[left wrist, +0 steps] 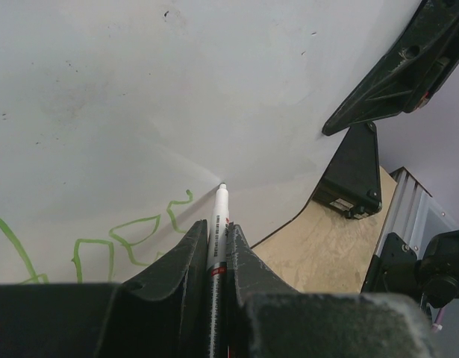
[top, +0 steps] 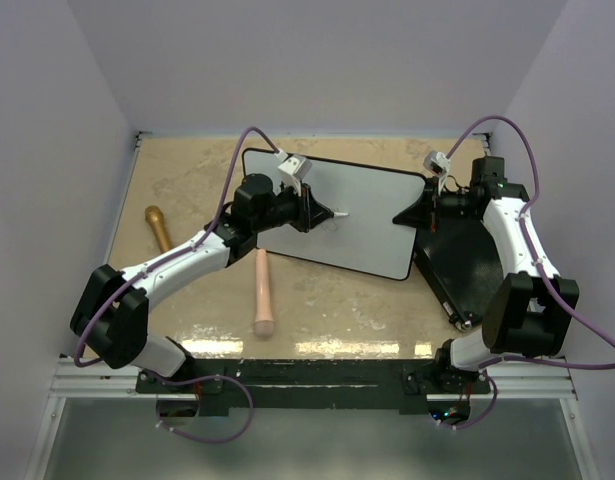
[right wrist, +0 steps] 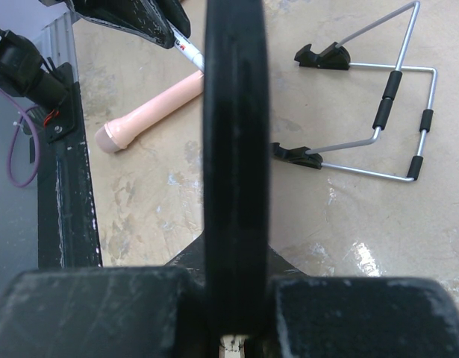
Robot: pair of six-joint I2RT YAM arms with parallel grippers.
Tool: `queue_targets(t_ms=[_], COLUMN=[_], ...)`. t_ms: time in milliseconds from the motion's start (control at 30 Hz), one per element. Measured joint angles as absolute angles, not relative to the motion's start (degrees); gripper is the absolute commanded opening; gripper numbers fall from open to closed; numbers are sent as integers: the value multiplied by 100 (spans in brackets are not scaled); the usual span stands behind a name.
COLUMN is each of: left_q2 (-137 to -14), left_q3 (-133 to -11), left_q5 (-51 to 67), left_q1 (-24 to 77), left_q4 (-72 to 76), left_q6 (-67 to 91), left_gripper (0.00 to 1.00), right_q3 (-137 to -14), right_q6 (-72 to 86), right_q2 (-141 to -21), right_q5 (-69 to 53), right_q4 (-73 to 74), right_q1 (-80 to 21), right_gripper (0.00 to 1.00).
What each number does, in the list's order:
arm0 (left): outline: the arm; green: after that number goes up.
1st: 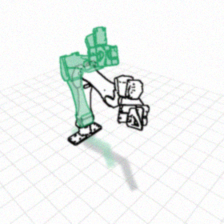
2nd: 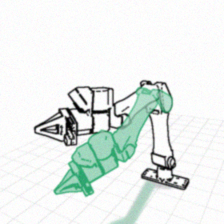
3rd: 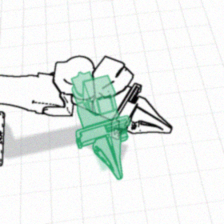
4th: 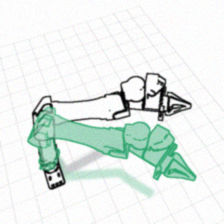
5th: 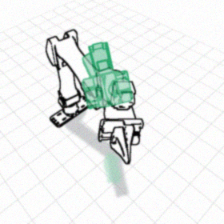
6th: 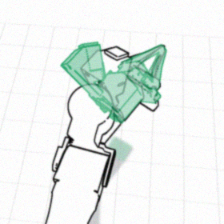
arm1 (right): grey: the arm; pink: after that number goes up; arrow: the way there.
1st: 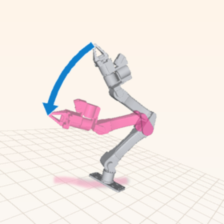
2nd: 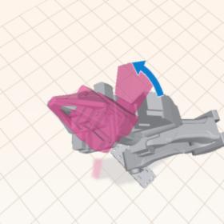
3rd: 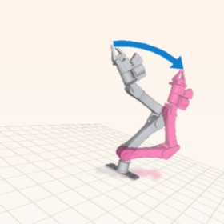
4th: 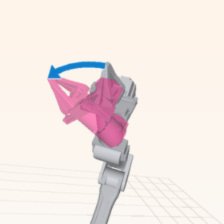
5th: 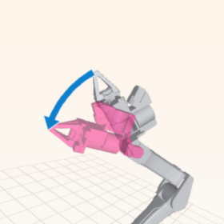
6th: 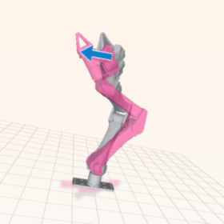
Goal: Write a sentence on the whiteboard
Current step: Write on the whiteboard at the center of the board.
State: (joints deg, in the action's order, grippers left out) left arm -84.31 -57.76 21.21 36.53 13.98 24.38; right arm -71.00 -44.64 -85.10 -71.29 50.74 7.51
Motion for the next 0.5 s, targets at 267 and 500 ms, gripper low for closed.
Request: queue_targets(t_ms=[267, 500], left_q2=[-8425, -8390], left_q3=[-5776, -5776], left_q5=[2060, 2010], left_q1=[3658, 3653], left_q4=[1347, 1232], left_q6=[2425, 2418], left_gripper=[0, 0], right_q3=[-7100, -7100], right_q6=[-4464, -4464], right_q2=[-8510, -8510], right_q5=[-7129, -7129], right_q4=[5074, 5074], right_q1=[751, 751], right_gripper=[0, 0])
